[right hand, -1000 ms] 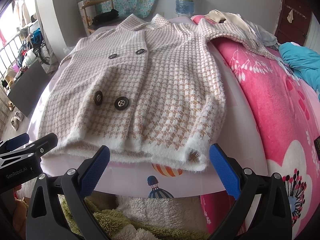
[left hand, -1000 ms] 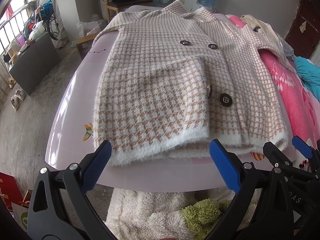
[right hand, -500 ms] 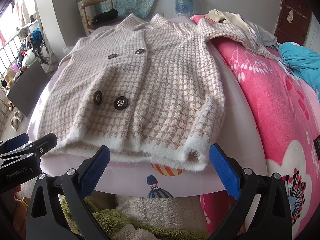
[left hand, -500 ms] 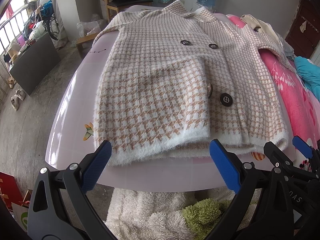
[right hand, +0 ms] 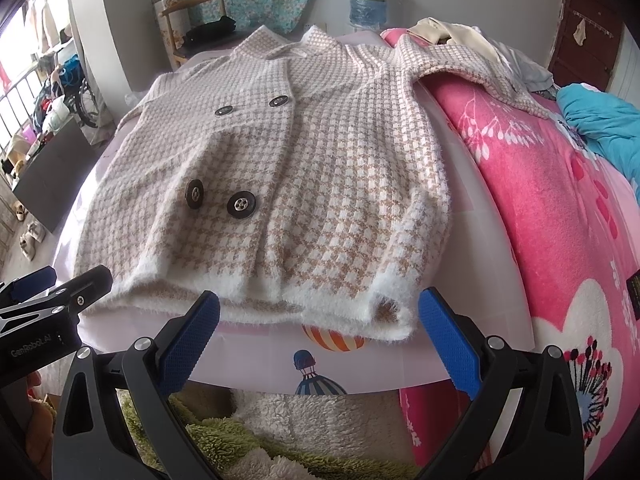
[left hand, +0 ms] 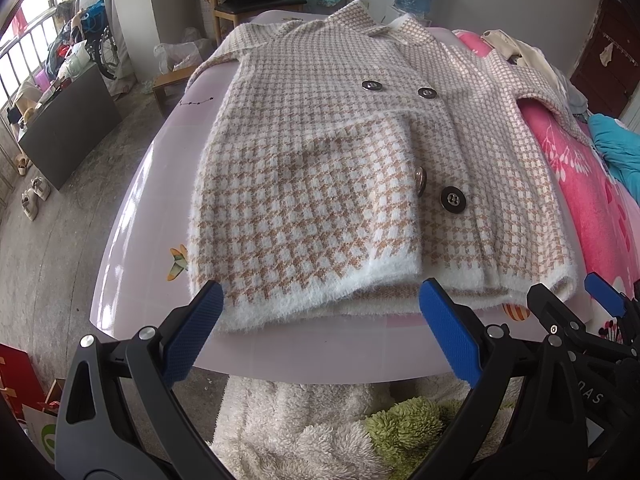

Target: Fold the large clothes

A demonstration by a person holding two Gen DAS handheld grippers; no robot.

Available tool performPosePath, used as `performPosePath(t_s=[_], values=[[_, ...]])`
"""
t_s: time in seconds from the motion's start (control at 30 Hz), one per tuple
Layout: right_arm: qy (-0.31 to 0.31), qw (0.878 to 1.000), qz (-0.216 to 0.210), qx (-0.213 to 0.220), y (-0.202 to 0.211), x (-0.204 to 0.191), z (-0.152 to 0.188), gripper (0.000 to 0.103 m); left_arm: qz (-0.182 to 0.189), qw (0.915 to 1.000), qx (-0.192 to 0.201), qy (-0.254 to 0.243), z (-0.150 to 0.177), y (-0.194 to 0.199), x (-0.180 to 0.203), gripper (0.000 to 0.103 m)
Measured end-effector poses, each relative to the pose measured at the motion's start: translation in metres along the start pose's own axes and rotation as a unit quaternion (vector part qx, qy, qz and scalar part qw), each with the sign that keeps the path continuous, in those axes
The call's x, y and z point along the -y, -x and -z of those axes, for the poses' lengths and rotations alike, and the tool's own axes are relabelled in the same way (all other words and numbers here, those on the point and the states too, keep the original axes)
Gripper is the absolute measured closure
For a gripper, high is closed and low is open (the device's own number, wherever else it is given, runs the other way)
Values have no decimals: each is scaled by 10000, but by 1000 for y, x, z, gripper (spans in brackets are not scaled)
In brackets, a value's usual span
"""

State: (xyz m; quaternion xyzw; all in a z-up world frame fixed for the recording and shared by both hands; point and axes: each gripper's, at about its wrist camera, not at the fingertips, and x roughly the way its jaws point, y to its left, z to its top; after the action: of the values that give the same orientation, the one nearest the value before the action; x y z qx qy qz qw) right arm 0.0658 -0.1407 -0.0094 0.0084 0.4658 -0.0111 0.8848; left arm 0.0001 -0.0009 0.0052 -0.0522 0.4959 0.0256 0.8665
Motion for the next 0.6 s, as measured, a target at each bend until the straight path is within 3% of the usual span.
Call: performPosePath(t_s=[0.6], values=[[51, 9999, 133, 20, 0, 0, -1, 6, -10, 10000, -23, 7, 1, 0, -4, 8]])
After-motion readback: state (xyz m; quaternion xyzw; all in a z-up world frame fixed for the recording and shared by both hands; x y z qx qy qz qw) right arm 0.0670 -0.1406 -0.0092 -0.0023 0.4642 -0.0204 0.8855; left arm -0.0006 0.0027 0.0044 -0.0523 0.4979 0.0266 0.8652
